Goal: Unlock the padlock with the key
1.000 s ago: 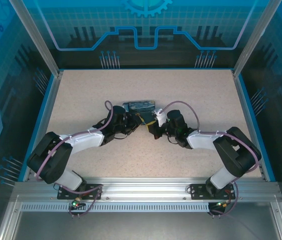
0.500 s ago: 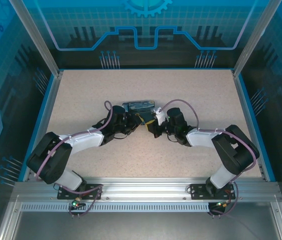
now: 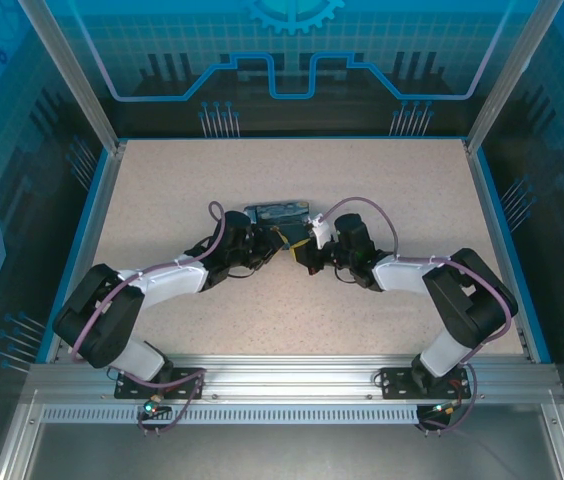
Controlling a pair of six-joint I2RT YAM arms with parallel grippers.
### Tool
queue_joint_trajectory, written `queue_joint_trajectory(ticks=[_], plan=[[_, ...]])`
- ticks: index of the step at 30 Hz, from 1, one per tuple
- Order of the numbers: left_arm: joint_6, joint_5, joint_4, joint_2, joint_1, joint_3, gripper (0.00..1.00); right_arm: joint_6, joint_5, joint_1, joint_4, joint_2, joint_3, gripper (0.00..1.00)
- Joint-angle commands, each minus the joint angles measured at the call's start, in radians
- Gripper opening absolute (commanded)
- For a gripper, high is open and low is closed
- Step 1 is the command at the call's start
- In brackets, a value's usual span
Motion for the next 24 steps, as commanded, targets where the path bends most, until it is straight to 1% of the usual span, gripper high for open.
queue_joint_trajectory(ticks=[1,6,11,13,17,20,24], plan=[[0.007,0.077,0.009,-0.032,-0.024,0.014,0.04,-0.001,-0.014,-0.004,0.064,-0.013,0.04,0.02],[0.004,0.055,0.006,-0.034,-0.023,0.018,0.02,0.005,-0.026,-0.033,0.067,-0.036,-0.015,0.09],[0.004,0.042,0.007,-0.031,-0.021,0.018,0.02,-0.008,-0.038,-0.058,0.056,-0.082,-0.066,0.24],[0.001,0.039,0.009,-0.029,-0.019,0.017,0.01,-0.018,-0.06,-0.07,0.04,-0.105,-0.08,0.3],[0.0,0.038,0.013,-0.028,-0.017,0.013,0.01,-0.013,-0.119,-0.104,0.033,-0.148,-0.115,0.38],[-0.004,0.04,0.02,-0.026,-0.018,0.014,0.01,0.018,-0.158,-0.125,0.022,-0.167,-0.124,0.4],[-0.012,0.045,0.033,-0.023,-0.018,0.015,0.01,0.138,-0.235,-0.128,0.066,-0.136,-0.113,0.39]])
